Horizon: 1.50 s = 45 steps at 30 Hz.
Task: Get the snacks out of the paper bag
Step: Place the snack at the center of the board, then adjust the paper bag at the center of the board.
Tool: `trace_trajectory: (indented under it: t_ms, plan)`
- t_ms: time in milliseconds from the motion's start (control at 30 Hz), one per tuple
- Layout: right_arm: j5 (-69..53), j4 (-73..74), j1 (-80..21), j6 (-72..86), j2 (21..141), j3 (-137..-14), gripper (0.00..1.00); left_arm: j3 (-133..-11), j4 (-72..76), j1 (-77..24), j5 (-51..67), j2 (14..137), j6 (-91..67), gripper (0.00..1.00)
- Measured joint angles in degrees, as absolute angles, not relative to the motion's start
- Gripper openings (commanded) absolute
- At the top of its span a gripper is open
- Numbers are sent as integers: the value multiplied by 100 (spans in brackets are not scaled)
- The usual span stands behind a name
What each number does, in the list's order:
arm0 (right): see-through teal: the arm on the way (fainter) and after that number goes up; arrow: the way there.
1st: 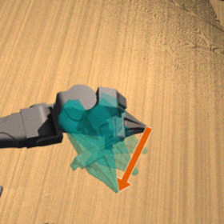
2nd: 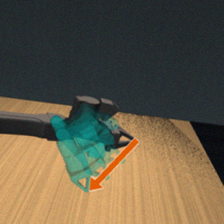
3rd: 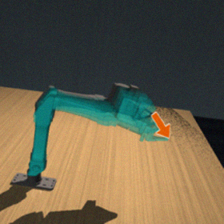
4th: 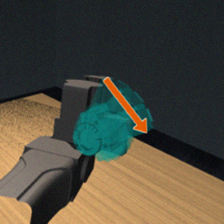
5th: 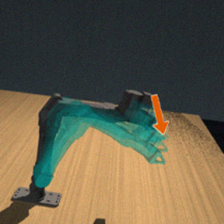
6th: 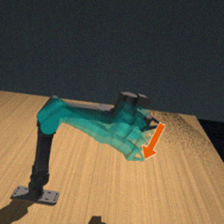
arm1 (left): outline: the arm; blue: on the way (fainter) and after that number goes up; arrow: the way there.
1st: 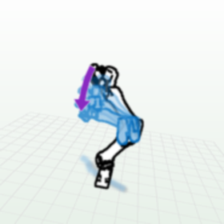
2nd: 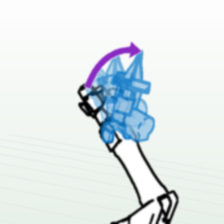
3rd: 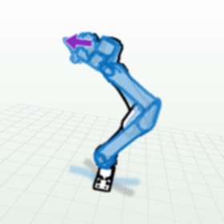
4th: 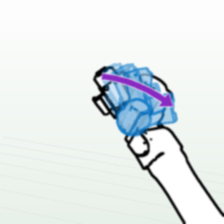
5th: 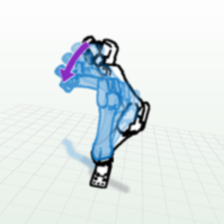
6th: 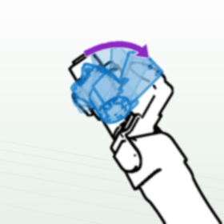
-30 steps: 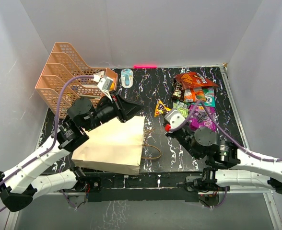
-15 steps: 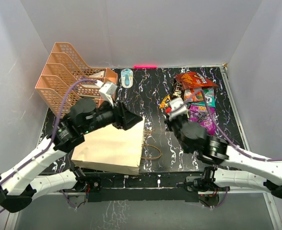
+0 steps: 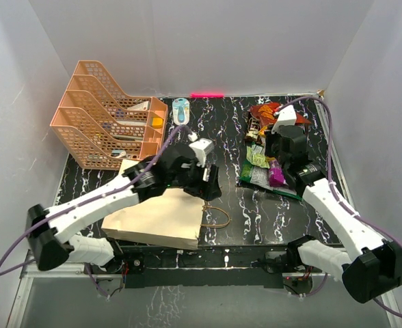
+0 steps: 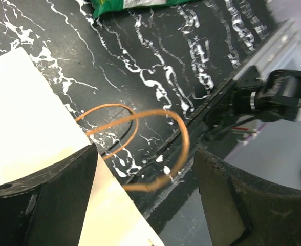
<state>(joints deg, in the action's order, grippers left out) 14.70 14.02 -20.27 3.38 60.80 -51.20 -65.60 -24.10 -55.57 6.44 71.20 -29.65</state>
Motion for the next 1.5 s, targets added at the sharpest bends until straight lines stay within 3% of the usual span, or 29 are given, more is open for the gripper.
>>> trace_trajectory:
  t_ms: [100,267,400,833,1267,1500]
  plan:
    - [1142,1448,-1957,388,5905,-5068,8,-6737,-2471,-5658,532,7730,-2832,62]
    - [836,1496,-1938,410,5474,-4980,8,-6853,-2620,-5793,395,8187,-2665,18]
    - [801,1505,-1935,464,5450,-4980,8,-7177,-2740,-5815,397,8226,-2587,0]
    - [1155,2043,-1629,943,6134,-5277,8,-9078,-1975,-5815,788,8060,-2521,0]
    - [1286,2405,-1535,1061,6320,-5927,8,-7135,-2622,-5804,-1275,6042,-3074,0]
    - [1382,2558,-1393,1118,6816,-6016,8,-6987,-3258,-5784,-2460,5382,-3361,1]
